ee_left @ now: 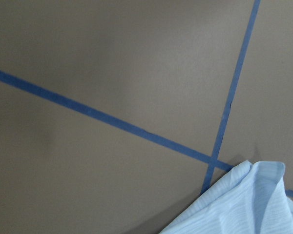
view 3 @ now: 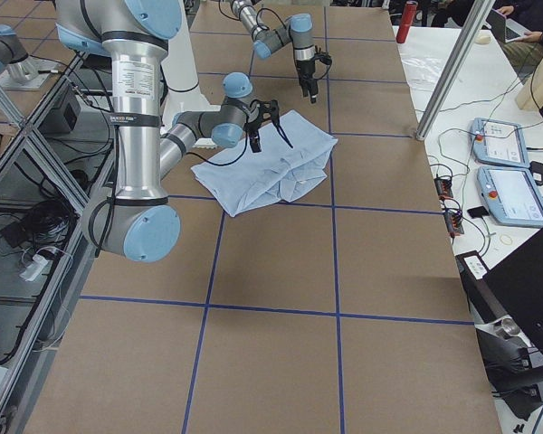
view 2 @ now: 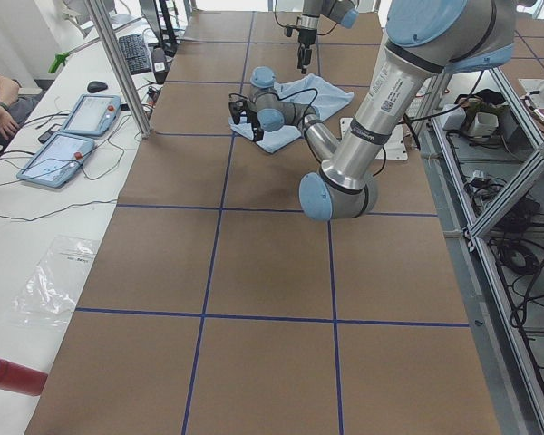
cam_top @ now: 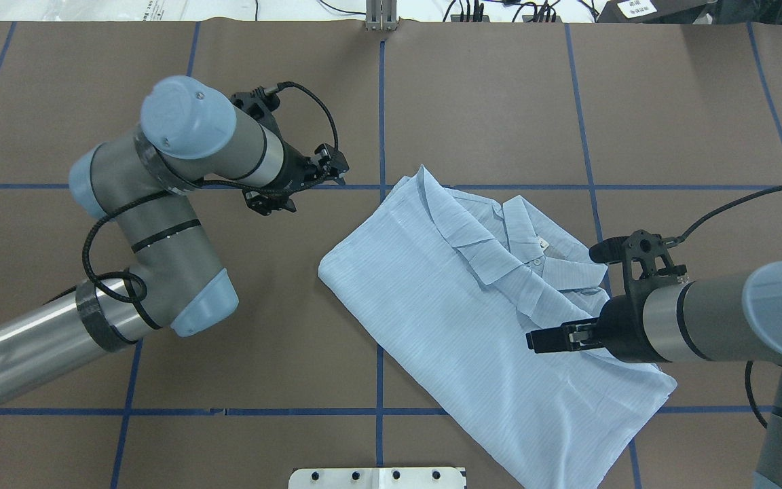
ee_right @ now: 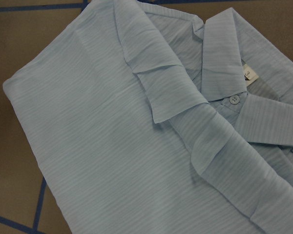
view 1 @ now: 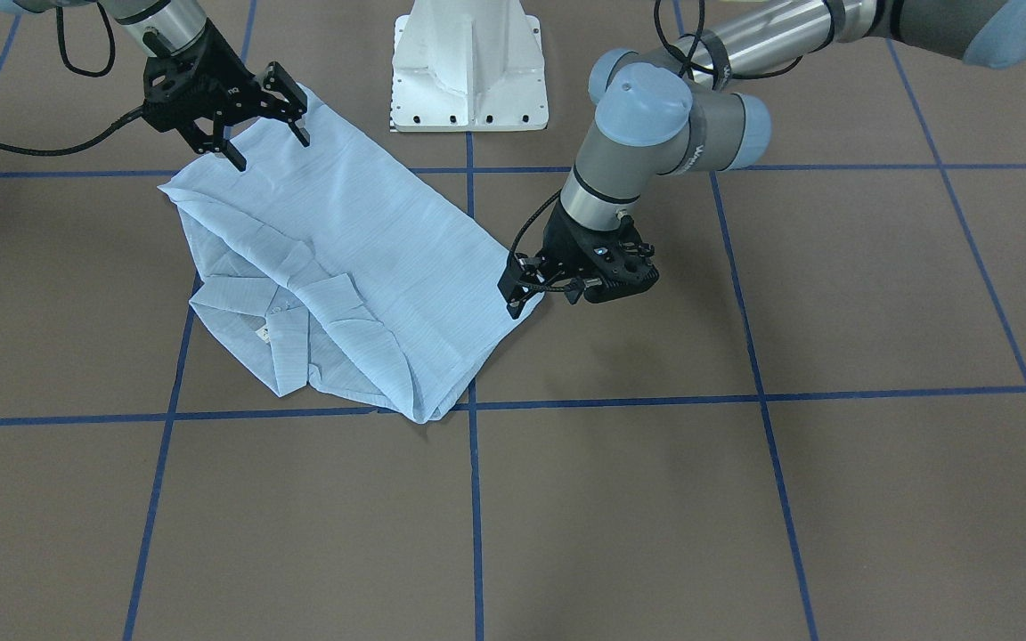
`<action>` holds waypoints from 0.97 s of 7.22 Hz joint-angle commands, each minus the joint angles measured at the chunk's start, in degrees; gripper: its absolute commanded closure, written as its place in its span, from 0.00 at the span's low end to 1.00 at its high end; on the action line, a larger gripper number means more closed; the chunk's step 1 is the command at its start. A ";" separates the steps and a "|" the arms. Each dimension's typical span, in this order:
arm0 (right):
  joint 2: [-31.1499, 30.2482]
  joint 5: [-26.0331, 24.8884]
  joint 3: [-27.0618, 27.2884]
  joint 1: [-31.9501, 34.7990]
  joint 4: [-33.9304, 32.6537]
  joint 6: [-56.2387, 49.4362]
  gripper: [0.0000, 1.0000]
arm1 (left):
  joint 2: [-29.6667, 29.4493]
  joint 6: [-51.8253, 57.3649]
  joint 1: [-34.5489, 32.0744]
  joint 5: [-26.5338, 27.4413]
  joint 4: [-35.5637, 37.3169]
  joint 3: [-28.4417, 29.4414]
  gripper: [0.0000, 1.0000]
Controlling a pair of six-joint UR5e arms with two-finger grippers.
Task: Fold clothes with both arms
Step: 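Release the bundle with the right gripper while the left gripper moves toward it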
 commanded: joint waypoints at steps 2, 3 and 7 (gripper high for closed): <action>2.67 -0.48 -1.82 0.90 0.00 0.00 0.00 | 1.40 -0.23 6.07 4.31 1.67 0.66 0.10; 2.68 -0.48 -1.82 0.99 0.00 0.09 0.00 | 1.50 -0.23 6.43 4.41 1.67 0.66 0.14; 2.68 -0.48 -1.91 1.16 0.00 0.09 0.00 | 1.59 0.21 6.70 4.32 1.67 -0.12 1.00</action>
